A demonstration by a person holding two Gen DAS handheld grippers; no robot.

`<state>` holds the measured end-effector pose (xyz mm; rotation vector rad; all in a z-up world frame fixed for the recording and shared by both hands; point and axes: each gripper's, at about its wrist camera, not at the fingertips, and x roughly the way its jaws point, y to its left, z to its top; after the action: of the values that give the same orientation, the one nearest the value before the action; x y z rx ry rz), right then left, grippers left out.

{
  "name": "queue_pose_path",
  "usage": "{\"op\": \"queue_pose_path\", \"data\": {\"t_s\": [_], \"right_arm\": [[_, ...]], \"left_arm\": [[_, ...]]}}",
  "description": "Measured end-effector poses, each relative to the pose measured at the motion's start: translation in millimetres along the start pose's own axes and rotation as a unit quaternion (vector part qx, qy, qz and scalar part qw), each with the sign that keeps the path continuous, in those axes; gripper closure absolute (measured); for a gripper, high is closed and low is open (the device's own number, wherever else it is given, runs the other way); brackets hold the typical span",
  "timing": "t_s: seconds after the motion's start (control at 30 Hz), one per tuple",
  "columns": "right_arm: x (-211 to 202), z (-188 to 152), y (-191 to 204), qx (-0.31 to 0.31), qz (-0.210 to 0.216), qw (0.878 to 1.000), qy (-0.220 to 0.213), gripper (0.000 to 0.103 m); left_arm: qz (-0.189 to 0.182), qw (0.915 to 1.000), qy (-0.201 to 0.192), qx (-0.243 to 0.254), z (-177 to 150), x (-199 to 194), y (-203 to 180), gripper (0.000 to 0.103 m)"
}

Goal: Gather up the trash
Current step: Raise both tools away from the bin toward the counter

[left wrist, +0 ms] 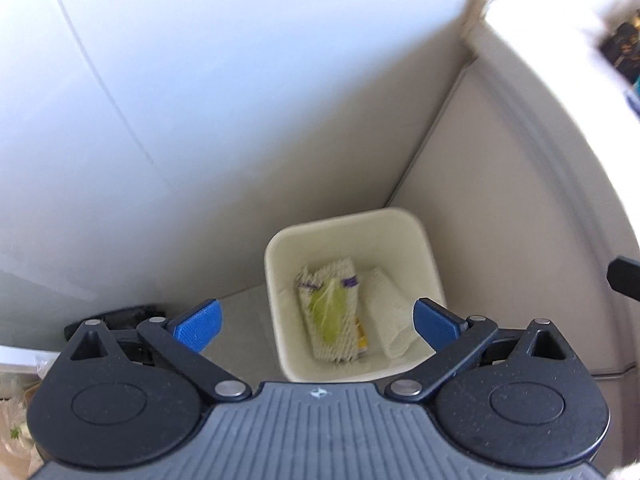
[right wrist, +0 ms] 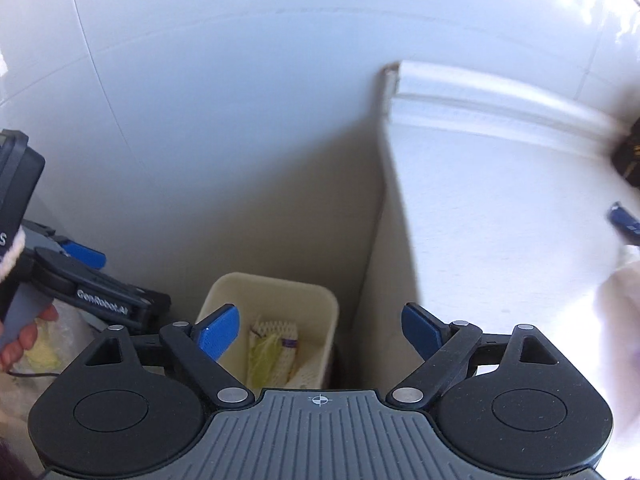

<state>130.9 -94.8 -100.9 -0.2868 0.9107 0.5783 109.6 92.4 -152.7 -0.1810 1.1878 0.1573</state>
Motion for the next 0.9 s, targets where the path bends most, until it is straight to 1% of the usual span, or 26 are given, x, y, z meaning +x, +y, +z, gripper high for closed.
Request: {"op": "queue_pose_path", "data": {"t_s": [0.13,0.2,0.3,0.37,0.5,0.57,0.73,0.9], "right_arm": [[-32.7,-7.2,-21.2,0.002,-0.021,0.999,-0.030,0.011],[-46.6,-11.0,-32.6,0.005,-0.034,0.998,-0.046,0.009],[-69.7,-18.0,-58.2,0.020,-0.057,0.996,-0.069,0.007],[-78.1,-25.1,-75.5,0.033,-0.072,0.994,-0.078,0.007],[-94.9,-41.1,-110.8,0.059,-0.105,0.989,-0.087,0.006],[-105.4,-53.4,-131.7,0.069,-0.120,0.986,-0.089,0.006],[-115.8,-76.0,-170.6,0.091,-0.153,0.980,-0.087,0.006],[-130.4,-90.3,-202.3,0.096,-0.179,0.975,-0.090,0.006]], "left_arm": [[-0.024,0.9994,-0.024,0.004,6.9,-15.5,-14.8,0.001],[-0.036,0.9987,-0.034,0.010,11.4,-21.6,-26.0,0.001],[-0.052,0.9972,-0.048,0.023,19.5,-34.5,-45.8,0.001],[-0.063,0.9958,-0.057,0.035,26.5,-39.2,-61.6,0.001],[-0.083,0.9917,-0.076,0.062,36.3,-53.2,-96.7,0.001],[-0.096,0.9892,-0.082,0.074,43.6,-54.1,-114.7,0.001],[-0.123,0.9820,-0.097,0.106,56.9,-56.2,-161.0,0.001],[-0.157,0.9740,-0.099,0.130,66.0,-57.3,-210.3,0.001]]}}
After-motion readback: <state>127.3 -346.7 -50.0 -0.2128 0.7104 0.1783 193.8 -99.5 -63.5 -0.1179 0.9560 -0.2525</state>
